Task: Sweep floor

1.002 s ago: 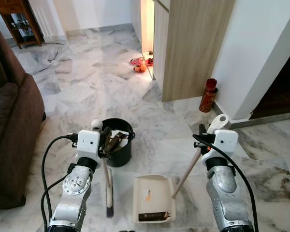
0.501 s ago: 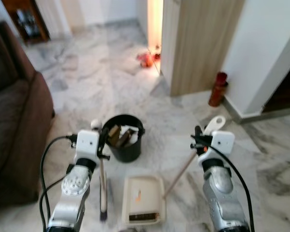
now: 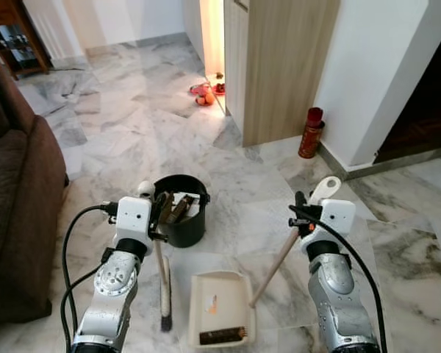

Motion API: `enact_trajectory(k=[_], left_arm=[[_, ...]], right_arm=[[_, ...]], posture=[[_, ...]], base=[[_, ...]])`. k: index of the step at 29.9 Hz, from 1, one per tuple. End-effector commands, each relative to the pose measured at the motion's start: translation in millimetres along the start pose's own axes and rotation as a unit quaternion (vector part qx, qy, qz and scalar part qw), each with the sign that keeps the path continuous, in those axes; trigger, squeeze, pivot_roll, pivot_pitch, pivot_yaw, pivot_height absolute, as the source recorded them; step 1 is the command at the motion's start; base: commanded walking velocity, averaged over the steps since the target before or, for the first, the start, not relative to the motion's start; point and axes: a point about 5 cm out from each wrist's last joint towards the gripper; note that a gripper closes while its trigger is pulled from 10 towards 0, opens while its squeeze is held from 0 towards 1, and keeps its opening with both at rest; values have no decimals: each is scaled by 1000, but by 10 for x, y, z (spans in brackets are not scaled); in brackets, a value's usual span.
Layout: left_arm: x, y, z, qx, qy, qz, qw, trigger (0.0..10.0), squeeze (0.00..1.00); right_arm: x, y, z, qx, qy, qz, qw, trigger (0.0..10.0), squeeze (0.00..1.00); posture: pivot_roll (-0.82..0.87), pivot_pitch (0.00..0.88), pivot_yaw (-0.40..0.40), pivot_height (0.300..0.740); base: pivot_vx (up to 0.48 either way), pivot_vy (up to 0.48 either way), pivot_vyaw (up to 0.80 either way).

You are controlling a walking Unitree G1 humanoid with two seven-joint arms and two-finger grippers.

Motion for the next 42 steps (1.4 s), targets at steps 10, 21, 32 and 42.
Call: enact_trajectory(k=[10, 21, 32, 42], left_arm=[[60, 68, 20, -12, 7, 18, 1000, 10000, 0], [37, 80, 20, -17, 2, 22, 1000, 10000, 0], [37, 84, 24, -17, 4, 24, 1000, 10000, 0], [37, 80, 24, -16, 3, 25, 1000, 10000, 0]], right_arm=[[126, 81, 29, -17, 29, 16, 999, 10000, 0], [148, 72, 31, -12, 39, 18, 999, 10000, 0], [202, 80, 29, -14, 59, 9, 998, 10000, 0], [207, 66, 27, -7, 59, 19, 998, 10000, 0]], posture=[[102, 75, 57, 740], [104, 77, 54, 740], [106, 77, 54, 740], [105, 74, 53, 740]], base=[[295, 0, 240], [214, 0, 0], [0, 0, 39], [0, 0, 622]])
Point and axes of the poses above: a point about 5 cm out from each wrist's last joint towards the gripper, its own z axis pointing out of the wrist towards the gripper, its own y axis along the axis of the wrist's last joint, x = y × z, and after that the axes turned 6 degrees about z, right-handed
